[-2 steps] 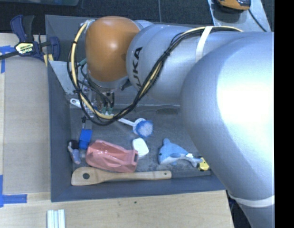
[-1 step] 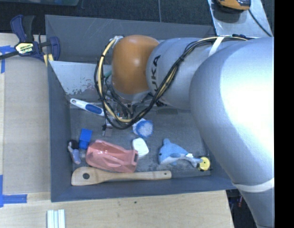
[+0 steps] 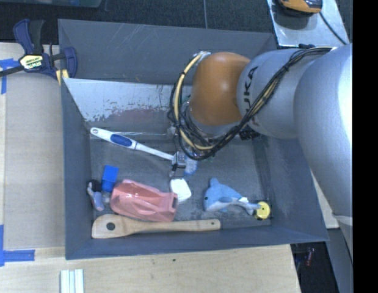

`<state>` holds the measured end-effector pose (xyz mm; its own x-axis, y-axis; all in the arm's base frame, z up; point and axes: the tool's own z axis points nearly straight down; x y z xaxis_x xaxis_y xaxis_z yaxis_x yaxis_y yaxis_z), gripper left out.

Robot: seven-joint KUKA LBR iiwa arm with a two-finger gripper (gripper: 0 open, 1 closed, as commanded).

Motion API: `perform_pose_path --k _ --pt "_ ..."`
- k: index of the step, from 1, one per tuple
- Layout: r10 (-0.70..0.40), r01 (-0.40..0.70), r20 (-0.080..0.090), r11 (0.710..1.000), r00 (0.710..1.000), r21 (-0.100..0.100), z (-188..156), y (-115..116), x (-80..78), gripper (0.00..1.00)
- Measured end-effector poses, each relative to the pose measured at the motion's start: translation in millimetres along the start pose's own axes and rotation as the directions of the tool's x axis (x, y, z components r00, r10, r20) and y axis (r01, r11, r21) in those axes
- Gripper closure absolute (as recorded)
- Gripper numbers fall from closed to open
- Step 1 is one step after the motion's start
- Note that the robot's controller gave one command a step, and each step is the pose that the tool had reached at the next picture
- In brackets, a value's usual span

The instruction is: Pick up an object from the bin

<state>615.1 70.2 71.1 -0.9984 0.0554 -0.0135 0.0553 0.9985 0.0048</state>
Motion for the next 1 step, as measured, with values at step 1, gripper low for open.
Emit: perform_pose_path --k 1 --pt "0.202 -0.202 -0.005 0.979 0.979 0.000 -30.0 24.1 -7.1 0.00"
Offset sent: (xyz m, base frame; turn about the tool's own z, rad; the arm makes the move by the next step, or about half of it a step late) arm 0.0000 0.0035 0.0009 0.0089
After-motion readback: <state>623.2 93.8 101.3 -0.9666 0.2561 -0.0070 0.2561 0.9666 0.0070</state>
